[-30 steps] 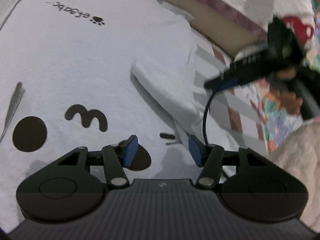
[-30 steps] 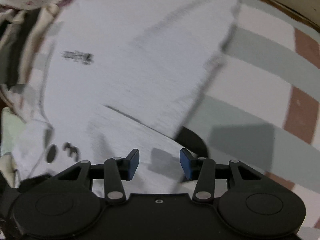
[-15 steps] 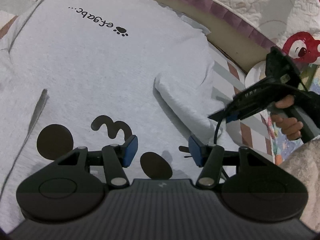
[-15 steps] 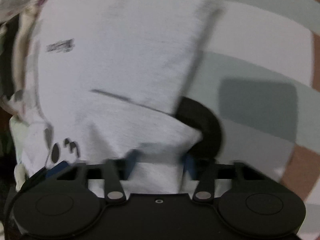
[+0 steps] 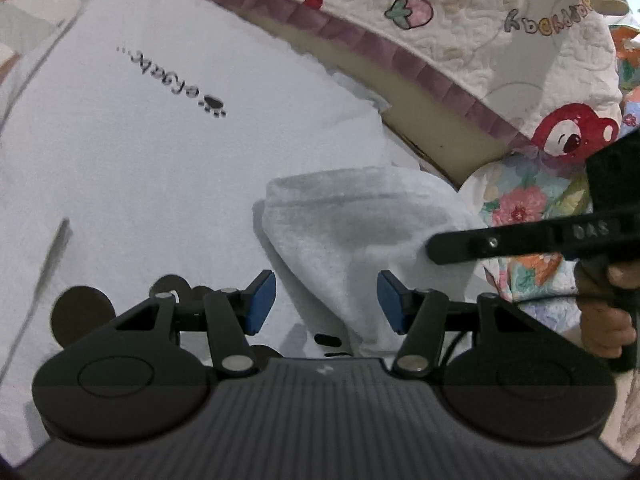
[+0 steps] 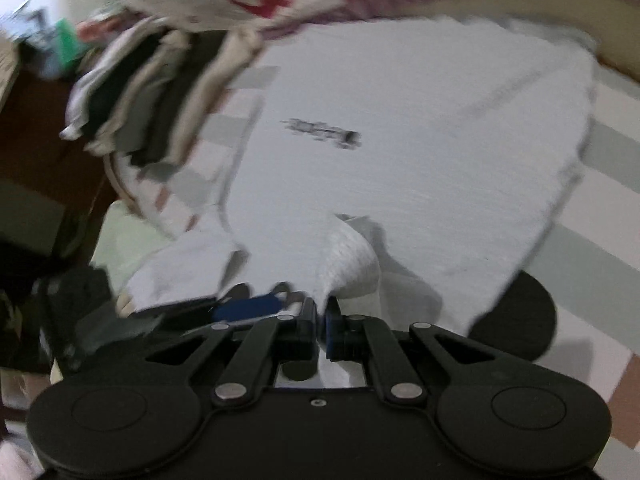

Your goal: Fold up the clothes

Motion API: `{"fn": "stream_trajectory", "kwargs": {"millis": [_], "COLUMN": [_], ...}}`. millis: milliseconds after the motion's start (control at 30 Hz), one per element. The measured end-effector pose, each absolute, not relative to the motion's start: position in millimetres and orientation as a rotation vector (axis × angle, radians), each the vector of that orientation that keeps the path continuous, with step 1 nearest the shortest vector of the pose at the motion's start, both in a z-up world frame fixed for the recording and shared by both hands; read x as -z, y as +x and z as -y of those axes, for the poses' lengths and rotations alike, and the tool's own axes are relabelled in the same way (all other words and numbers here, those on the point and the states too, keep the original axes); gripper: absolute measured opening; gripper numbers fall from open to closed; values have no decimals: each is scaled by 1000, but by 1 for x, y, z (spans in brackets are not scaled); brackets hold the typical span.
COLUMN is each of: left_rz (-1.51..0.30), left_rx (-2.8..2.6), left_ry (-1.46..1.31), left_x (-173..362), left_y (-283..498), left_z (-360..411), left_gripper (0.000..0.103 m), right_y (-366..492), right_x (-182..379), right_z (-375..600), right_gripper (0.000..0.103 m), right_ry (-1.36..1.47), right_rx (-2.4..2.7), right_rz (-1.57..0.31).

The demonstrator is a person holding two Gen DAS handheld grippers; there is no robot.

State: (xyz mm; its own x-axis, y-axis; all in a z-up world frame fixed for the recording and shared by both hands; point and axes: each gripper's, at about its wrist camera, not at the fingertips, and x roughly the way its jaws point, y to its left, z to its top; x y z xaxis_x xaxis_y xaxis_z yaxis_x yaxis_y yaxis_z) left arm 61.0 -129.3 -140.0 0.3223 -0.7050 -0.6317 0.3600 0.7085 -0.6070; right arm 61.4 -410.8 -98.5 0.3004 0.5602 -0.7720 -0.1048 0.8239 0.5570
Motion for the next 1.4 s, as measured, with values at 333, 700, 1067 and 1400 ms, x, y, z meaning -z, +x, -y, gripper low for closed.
{"fn": "stream_trajectory", "kwargs": {"millis": [333, 700, 1067, 1400], "left_rz": [-1099, -1069, -1124, -1129], "left_rx": [819, 923, 1122, 1066], "left_ry": [-243, -146, -188, -292], "left_x": [130, 127, 128, 99], "left_y": [26, 16, -13, -42], "left_z": [146, 180, 187, 99], "left_gripper": [57, 57, 52, 57], "right_y": [61, 58, 56, 52], "right_x": [58, 65, 80, 93], "right_z": [377, 381, 375, 317], "right_gripper": [6, 6, 7, 15], "right_ry": [356, 471, 585, 404], "right_rx": [-510, -531, -638, -720], "right_rz": [-1147, -1155, -1185, -1409]}}
